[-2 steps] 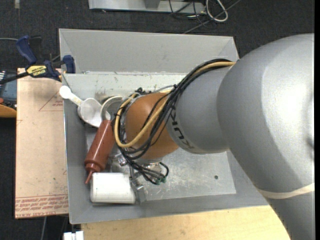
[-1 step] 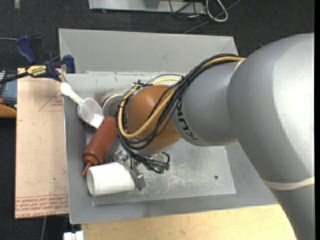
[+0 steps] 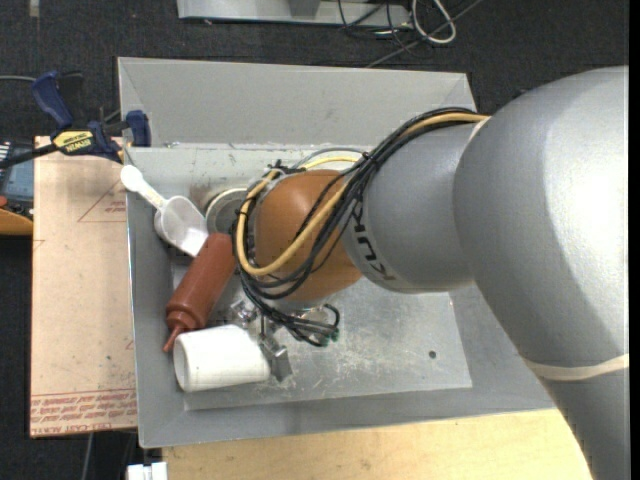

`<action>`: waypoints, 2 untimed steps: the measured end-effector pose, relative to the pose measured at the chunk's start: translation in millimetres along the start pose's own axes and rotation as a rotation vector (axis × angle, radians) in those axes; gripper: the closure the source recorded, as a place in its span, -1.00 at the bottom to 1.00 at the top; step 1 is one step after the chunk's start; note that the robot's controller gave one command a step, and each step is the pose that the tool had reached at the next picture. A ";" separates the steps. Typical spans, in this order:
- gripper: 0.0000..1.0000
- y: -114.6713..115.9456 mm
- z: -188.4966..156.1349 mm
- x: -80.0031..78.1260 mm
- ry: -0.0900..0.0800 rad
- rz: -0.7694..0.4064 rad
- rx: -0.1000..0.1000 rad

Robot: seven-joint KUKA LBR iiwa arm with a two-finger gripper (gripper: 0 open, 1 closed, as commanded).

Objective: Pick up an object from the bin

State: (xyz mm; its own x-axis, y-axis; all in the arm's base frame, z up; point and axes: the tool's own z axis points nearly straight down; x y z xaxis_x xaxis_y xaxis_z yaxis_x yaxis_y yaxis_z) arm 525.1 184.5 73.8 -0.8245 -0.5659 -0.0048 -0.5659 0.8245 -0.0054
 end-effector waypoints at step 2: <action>1.00 0.0 0.0 0.0 0.000 0.000 0.000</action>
Offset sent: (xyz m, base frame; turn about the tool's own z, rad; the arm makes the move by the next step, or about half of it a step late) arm 0.0000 0.0000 0.0000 0.0000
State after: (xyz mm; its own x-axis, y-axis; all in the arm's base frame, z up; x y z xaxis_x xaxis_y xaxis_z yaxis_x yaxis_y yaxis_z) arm 525.1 184.5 73.8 -0.8246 -0.5657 -0.0051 -0.5657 0.8246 -0.0050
